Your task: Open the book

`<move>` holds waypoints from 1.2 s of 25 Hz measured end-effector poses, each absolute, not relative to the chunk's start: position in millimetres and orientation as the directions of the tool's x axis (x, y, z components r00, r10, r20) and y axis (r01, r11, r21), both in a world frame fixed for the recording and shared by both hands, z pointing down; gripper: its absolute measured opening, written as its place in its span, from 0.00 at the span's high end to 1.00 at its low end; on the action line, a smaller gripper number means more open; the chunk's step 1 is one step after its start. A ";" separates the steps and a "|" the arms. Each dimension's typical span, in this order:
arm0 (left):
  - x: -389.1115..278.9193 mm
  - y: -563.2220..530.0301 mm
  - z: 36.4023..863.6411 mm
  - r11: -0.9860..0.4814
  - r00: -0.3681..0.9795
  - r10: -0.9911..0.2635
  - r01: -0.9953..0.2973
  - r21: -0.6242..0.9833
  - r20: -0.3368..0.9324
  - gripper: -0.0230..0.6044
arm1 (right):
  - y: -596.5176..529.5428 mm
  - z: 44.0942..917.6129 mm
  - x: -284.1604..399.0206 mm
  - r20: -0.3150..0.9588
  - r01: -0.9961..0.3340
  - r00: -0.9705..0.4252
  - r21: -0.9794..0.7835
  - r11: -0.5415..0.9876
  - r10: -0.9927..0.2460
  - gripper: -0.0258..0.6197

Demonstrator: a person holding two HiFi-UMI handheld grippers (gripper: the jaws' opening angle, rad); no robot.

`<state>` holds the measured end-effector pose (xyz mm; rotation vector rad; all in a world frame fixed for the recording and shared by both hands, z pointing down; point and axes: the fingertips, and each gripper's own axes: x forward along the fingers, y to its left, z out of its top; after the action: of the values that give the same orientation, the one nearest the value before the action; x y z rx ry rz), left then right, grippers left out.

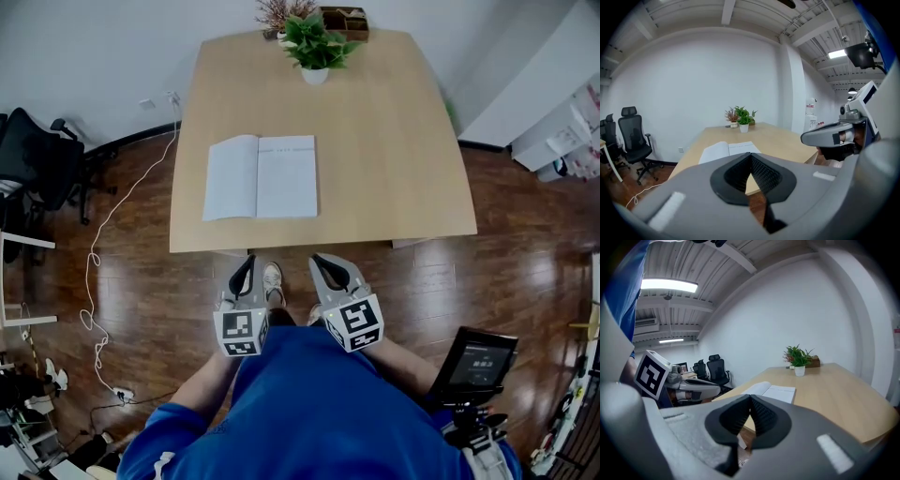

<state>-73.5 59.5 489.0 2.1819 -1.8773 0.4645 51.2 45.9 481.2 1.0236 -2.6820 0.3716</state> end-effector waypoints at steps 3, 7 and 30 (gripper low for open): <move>-63.7 84.9 486.4 -0.160 0.132 -0.923 -0.986 -0.047 0.361 0.95 | 70.9 481.8 57.6 0.308 -0.674 -0.727 -0.145 0.725 -0.614 0.96; -55.7 83.3 479.1 -0.196 0.151 -0.937 -0.974 -0.116 0.314 0.95 | 71.6 482.1 59.9 0.300 -0.677 -0.724 -0.139 0.722 -0.621 0.96; -60.7 101.7 472.9 -0.299 0.279 -0.914 -0.954 -0.026 0.295 0.95 | 95.5 462.1 47.9 0.307 -0.746 -0.650 -0.084 0.660 -0.696 0.96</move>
<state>-60.7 101.7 472.9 2.3830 -1.7571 0.3825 47.9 95.5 462.1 1.1640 -2.6299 0.2960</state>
